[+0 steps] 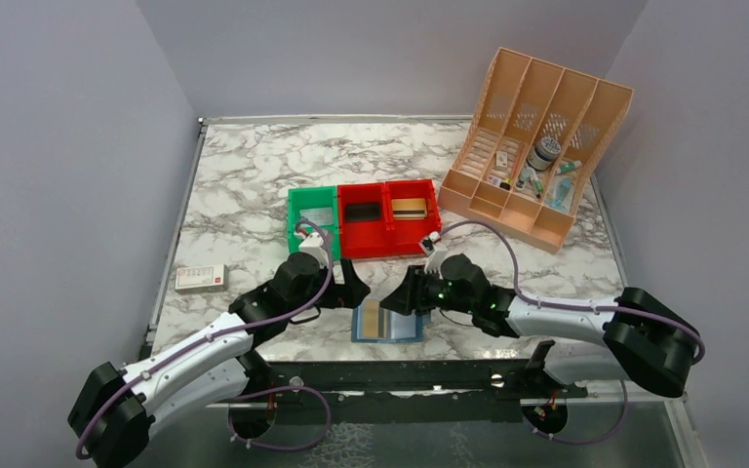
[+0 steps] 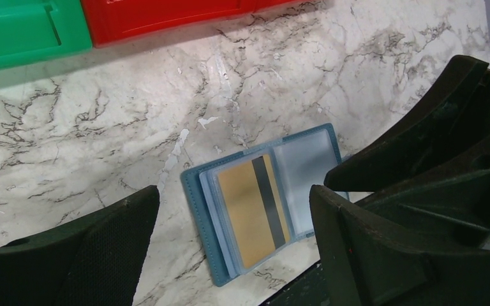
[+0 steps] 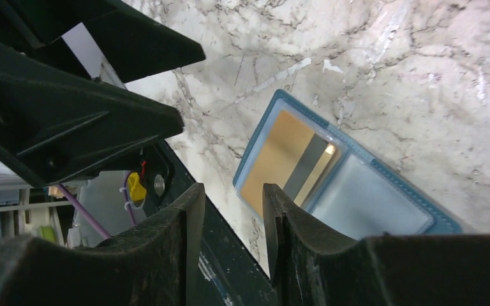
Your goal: Take the credit cards out of the card holder
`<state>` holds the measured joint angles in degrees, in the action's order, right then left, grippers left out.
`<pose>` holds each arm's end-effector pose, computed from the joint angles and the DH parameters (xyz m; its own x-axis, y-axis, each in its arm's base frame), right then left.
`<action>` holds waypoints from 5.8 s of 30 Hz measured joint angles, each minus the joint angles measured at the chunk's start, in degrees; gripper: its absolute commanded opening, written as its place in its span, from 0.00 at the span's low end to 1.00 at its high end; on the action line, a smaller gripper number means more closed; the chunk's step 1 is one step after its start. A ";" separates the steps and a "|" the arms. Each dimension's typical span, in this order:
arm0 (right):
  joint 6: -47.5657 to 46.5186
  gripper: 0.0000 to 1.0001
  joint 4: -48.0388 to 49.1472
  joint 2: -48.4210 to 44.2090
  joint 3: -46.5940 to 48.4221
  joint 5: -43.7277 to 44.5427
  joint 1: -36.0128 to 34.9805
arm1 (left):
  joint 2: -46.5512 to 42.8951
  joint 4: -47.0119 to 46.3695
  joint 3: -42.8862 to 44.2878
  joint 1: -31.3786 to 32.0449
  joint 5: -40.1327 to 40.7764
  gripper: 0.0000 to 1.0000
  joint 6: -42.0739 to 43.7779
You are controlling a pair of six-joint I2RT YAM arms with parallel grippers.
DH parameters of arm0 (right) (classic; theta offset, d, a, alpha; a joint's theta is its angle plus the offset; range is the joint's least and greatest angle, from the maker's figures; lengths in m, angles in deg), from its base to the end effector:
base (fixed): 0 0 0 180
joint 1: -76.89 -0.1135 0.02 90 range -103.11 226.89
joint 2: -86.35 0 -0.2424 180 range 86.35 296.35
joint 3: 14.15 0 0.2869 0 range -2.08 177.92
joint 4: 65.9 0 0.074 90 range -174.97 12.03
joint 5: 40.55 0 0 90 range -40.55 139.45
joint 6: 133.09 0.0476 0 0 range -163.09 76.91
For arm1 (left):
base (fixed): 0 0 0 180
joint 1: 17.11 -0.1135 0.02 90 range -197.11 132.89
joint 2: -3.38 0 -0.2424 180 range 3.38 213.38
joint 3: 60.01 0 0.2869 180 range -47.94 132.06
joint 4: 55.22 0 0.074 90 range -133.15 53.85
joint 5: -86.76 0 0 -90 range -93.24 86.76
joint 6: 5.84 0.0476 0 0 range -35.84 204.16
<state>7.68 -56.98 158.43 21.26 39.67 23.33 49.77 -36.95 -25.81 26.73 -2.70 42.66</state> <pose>0.1613 0.2321 0.1165 -0.8582 0.1228 -0.4984 -0.3436 0.5839 0.7355 0.1720 -0.1646 0.1668 -0.7289 -0.2187 -0.6488 0.2721 0.7771 -0.5676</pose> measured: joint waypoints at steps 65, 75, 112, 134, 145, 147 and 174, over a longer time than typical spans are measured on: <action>2.38 0.23 1.66 15.54 3.02 4.37 -3.80 | 19.08 -4.76 0.81 0.00 -13.07 0.37 4.50; 2.54 0.10 1.90 17.07 3.63 3.04 -2.43 | 22.47 -6.51 1.86 -0.66 -11.19 0.25 4.11; 2.34 0.02 9.60 19.19 1.84 -8.94 7.91 | 21.81 -6.69 2.19 0.17 -9.44 0.43 2.21; 1.90 0.05 9.33 19.21 1.36 -9.20 8.63 | 22.86 -7.04 3.08 2.82 -10.08 0.29 2.16; 1.64 0.06 9.27 19.21 1.36 -9.20 8.68 | 25.55 -6.16 5.46 4.39 -8.57 0.21 2.67; 1.09 0.06 8.98 19.21 1.36 -9.20 8.83 | 25.88 -5.09 5.92 4.44 -7.61 0.20 2.93; -0.90 0.02 10.84 22.67 2.36 -15.04 9.79 | 28.94 -3.58 8.76 4.61 -5.22 0.13 3.74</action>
<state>6.78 -46.14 181.09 23.62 24.63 33.13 78.71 -40.54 -17.05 31.34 -7.93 46.40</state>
